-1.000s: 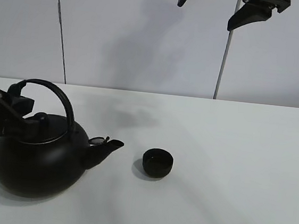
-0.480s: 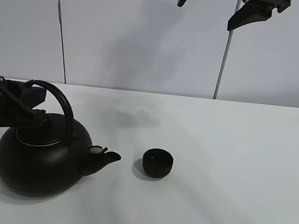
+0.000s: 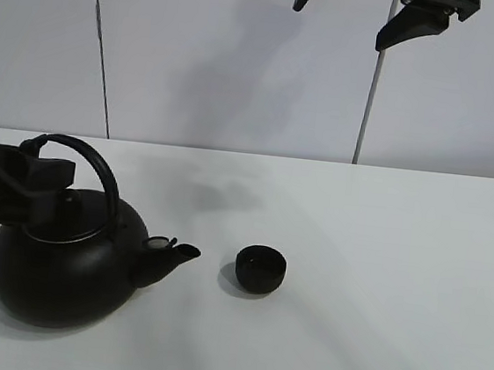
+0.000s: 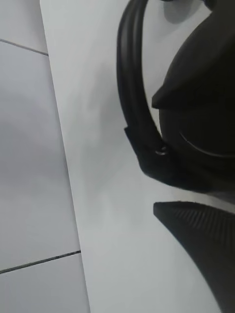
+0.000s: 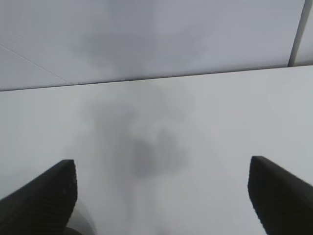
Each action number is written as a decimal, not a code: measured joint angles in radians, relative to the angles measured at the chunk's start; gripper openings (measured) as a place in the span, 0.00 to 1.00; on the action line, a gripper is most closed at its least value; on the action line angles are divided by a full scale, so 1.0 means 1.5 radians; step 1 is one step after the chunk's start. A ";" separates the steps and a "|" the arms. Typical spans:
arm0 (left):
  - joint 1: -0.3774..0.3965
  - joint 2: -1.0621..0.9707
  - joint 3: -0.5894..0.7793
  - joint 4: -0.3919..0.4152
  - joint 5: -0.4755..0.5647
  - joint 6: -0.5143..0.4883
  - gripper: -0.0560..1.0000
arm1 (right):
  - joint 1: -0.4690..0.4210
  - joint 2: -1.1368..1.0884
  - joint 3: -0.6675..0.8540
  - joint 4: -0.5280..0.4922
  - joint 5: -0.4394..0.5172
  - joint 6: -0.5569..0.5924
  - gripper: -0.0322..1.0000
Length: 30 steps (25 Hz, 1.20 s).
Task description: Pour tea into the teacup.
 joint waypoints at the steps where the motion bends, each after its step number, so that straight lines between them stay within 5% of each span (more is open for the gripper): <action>1: 0.000 -0.006 0.003 0.003 0.000 0.000 0.47 | 0.000 0.000 0.000 0.000 0.000 0.000 0.67; 11: 0.000 -0.086 0.049 0.026 0.006 0.000 0.63 | 0.000 0.000 0.000 0.000 0.000 0.000 0.67; 24: 0.000 -0.205 0.101 0.049 0.008 -0.037 0.65 | 0.000 0.000 0.000 0.000 -0.001 0.000 0.67; 30: 0.000 -0.299 0.013 0.062 0.181 -0.054 0.65 | 0.000 0.000 0.000 0.000 -0.001 0.000 0.67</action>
